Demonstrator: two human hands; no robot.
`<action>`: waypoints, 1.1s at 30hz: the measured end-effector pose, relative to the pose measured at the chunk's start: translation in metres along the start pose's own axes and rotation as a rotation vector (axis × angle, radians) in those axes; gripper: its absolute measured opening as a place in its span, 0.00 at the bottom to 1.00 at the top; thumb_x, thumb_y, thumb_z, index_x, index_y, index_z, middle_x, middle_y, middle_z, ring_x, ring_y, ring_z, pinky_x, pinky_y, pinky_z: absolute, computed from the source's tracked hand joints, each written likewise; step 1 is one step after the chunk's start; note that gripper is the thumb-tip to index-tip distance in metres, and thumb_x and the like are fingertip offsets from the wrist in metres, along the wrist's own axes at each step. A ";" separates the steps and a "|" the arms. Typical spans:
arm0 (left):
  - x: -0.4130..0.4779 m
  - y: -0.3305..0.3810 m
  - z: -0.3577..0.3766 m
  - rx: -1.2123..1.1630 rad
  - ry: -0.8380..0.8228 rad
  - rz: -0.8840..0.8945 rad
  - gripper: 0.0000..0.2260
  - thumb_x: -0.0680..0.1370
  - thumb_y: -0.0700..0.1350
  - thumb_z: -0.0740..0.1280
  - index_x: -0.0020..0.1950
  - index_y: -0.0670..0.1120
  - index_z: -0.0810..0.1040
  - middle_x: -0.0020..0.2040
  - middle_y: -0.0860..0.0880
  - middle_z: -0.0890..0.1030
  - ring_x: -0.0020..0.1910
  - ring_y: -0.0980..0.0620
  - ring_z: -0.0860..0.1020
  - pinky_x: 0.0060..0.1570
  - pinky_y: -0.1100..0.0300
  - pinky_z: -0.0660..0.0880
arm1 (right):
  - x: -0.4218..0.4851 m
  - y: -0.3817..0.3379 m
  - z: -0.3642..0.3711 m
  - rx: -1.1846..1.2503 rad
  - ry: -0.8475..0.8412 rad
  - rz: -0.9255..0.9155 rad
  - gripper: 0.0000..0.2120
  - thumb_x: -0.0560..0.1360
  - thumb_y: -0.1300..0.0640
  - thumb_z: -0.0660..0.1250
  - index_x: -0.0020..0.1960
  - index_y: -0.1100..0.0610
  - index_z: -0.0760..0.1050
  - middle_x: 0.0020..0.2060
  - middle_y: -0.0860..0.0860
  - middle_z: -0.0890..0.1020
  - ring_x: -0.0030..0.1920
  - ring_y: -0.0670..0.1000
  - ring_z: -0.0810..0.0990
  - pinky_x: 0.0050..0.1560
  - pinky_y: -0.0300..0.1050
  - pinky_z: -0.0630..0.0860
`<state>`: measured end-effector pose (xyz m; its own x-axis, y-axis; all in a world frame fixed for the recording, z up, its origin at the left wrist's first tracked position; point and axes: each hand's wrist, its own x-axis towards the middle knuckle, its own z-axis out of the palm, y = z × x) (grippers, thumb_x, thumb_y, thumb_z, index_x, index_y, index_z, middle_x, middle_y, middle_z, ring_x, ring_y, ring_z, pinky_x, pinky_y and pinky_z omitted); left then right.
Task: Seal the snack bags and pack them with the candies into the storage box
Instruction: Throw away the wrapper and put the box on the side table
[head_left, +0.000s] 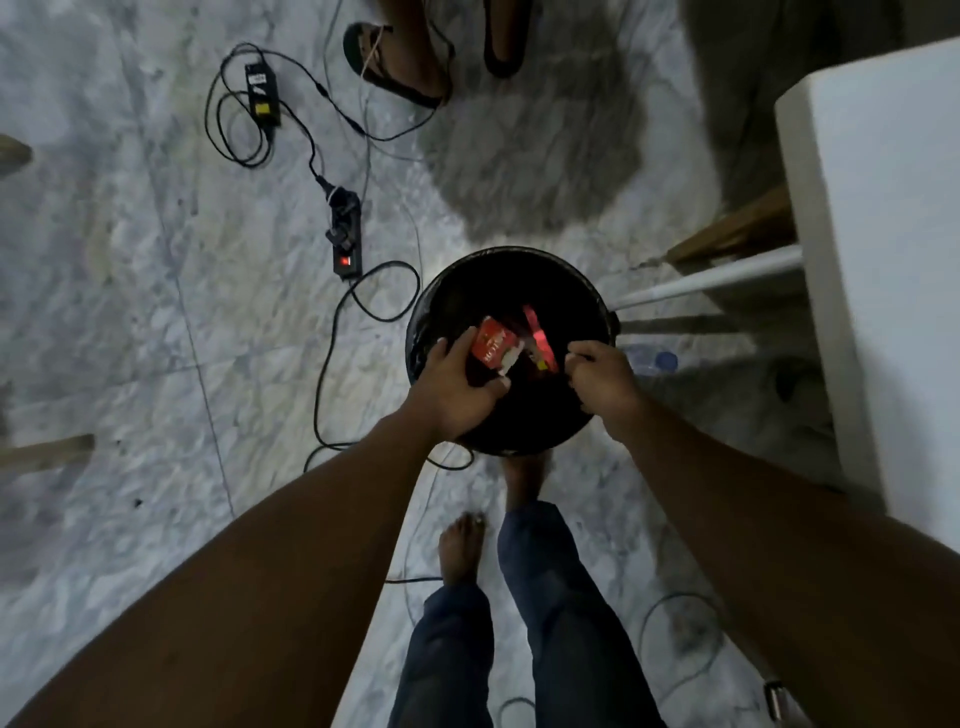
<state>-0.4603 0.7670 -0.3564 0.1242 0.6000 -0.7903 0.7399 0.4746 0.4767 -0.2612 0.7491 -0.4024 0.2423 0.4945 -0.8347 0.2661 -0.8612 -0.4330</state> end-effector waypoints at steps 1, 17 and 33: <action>-0.009 0.008 -0.005 0.040 -0.002 0.016 0.35 0.77 0.54 0.69 0.80 0.53 0.57 0.79 0.45 0.60 0.77 0.43 0.61 0.74 0.50 0.62 | -0.008 -0.001 -0.004 -0.009 -0.012 -0.010 0.16 0.77 0.53 0.62 0.64 0.50 0.76 0.56 0.55 0.80 0.54 0.57 0.79 0.51 0.49 0.77; -0.234 0.159 -0.006 0.283 -0.035 0.336 0.24 0.78 0.52 0.66 0.72 0.47 0.69 0.66 0.42 0.78 0.60 0.41 0.78 0.61 0.49 0.75 | -0.303 -0.018 -0.135 0.096 0.204 -0.322 0.15 0.70 0.53 0.61 0.54 0.51 0.80 0.53 0.56 0.84 0.53 0.56 0.82 0.56 0.53 0.79; -0.548 0.412 0.331 0.654 -0.389 1.107 0.13 0.76 0.52 0.71 0.58 0.49 0.81 0.52 0.46 0.84 0.48 0.49 0.81 0.49 0.62 0.74 | -0.663 0.308 -0.423 0.137 1.063 -0.236 0.06 0.76 0.55 0.66 0.48 0.47 0.81 0.42 0.51 0.85 0.43 0.52 0.85 0.52 0.50 0.81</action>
<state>-0.0052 0.4203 0.1459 0.9561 0.1927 -0.2209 0.2929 -0.5959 0.7477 0.0545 0.2056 0.1617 0.8973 0.4401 -0.0350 0.3212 -0.7051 -0.6322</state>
